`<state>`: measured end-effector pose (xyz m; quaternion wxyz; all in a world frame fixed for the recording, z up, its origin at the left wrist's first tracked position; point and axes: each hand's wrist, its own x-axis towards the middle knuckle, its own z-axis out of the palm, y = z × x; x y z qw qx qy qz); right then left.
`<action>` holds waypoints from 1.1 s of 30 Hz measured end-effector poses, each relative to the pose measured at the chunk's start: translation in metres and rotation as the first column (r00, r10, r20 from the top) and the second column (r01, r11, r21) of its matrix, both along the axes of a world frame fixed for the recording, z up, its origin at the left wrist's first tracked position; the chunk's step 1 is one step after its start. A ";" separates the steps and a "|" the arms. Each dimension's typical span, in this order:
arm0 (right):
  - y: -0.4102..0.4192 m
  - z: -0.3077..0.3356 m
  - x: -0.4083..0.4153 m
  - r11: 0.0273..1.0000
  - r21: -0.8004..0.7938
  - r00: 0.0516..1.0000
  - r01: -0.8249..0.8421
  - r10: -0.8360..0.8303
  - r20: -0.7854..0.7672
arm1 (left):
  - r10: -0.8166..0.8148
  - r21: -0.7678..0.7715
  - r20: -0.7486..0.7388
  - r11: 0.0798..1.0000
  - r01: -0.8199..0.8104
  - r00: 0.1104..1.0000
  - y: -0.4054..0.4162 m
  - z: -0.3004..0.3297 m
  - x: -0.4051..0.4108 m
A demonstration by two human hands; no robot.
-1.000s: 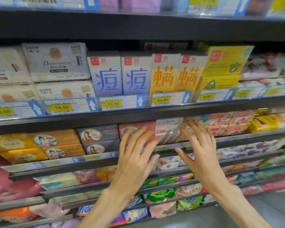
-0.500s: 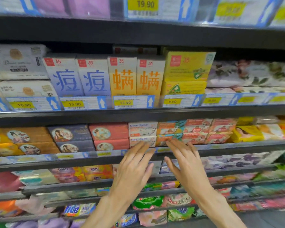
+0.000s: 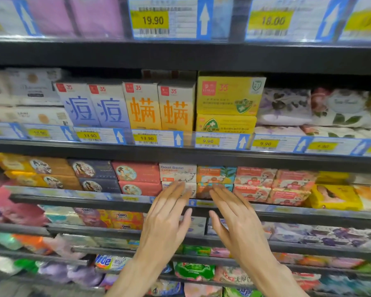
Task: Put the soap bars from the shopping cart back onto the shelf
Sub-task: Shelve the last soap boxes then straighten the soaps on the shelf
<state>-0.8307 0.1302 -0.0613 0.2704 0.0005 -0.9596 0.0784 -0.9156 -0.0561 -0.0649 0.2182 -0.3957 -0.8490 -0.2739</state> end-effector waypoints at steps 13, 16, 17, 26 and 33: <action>-0.004 0.006 -0.009 0.999 -0.033 0.999 0.004 -0.006 -0.041 | -0.041 0.001 -0.015 0.999 0.041 0.999 -0.002 0.002 -0.012; -0.011 0.013 -0.012 0.996 -0.026 0.989 -0.088 0.084 -0.122 | -0.071 0.082 -0.069 0.994 0.077 0.995 -0.012 0.015 -0.013; -0.015 0.017 -0.016 0.995 -0.009 0.985 -0.103 0.101 -0.137 | -0.062 0.107 -0.095 0.992 0.072 0.994 -0.017 0.019 -0.016; -0.030 0.037 -0.063 0.977 0.142 0.975 0.161 -0.135 -0.179 | 0.149 -0.043 -0.243 0.986 -0.164 0.959 -0.038 0.045 -0.070; -0.028 0.054 -0.085 0.939 0.159 0.952 0.304 -0.296 -0.075 | 0.217 -0.270 -0.248 0.920 -0.283 0.944 -0.033 0.058 -0.088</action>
